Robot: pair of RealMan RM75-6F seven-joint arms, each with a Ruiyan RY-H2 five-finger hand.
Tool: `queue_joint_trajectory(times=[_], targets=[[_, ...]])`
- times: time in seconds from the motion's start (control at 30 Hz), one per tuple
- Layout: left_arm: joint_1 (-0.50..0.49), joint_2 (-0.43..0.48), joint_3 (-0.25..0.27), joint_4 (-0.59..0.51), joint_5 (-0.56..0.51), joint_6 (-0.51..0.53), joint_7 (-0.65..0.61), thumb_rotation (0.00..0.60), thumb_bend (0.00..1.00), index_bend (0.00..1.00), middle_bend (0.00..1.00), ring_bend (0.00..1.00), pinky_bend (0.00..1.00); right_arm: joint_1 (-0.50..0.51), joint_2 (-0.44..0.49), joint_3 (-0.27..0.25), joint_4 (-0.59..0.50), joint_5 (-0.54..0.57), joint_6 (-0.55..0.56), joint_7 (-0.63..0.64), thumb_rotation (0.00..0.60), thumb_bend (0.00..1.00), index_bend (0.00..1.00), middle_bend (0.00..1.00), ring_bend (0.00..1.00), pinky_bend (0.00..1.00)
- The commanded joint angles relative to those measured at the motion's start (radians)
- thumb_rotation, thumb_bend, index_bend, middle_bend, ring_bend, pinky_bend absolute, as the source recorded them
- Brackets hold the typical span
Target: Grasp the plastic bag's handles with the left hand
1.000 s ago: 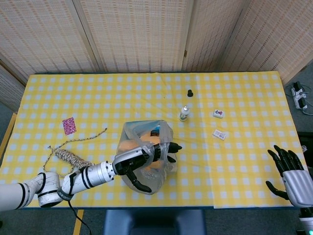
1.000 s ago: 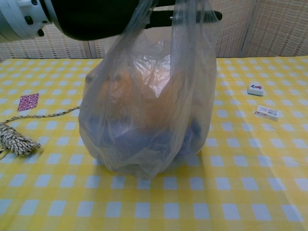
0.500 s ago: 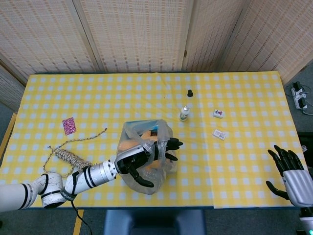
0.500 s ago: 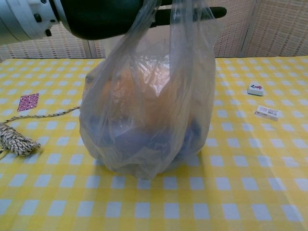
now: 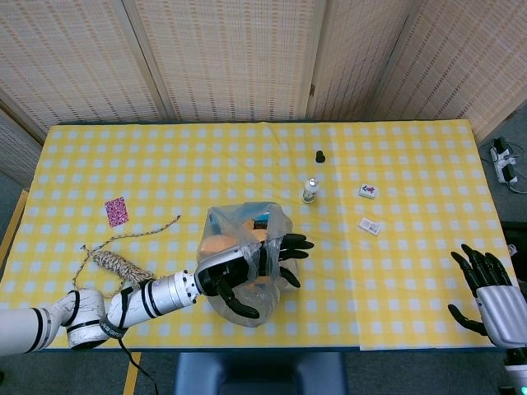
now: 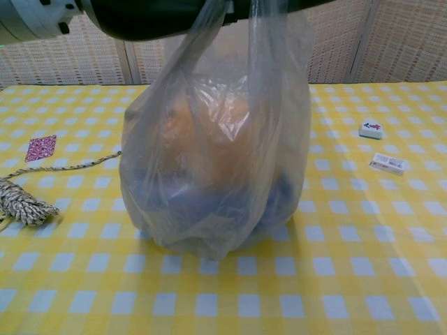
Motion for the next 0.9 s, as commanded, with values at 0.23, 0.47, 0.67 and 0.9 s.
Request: queue_joint_trajectory(times=[0.23, 0.47, 0.67, 0.9], targets=[[0.008, 0.068, -0.008, -0.079, -0.037, -0.011, 0.040, 0.600, 0.12, 0.17, 0.31, 0.33, 0.54, -0.002, 0.002, -0.002, -0.001, -0.002, 0.003, 0.002, 0.600, 0.30, 0.00, 0.00, 0.00, 0.00], [0.030, 0.106, -0.041, -0.196, -0.172, -0.084, 0.208, 0.600, 0.37, 0.44, 0.63, 0.62, 0.77, -0.003, 0.002, -0.004, -0.002, -0.007, 0.006, 0.002, 0.600, 0.30, 0.00, 0.00, 0.00, 0.00], [0.059, 0.127, -0.081, -0.272, -0.311, -0.136, 0.341, 0.600, 0.85, 0.54, 0.78, 0.77, 0.88, -0.004, 0.004, -0.005, -0.003, -0.009, 0.009, 0.004, 0.600, 0.30, 0.00, 0.00, 0.00, 0.00], [0.089, 0.173, -0.104, -0.325, -0.334, -0.185, 0.440, 0.600, 0.68, 0.48, 0.83, 0.80, 0.89, -0.005, 0.007, -0.008, -0.006, -0.013, 0.008, 0.003, 0.600, 0.30, 0.00, 0.00, 0.00, 0.00]])
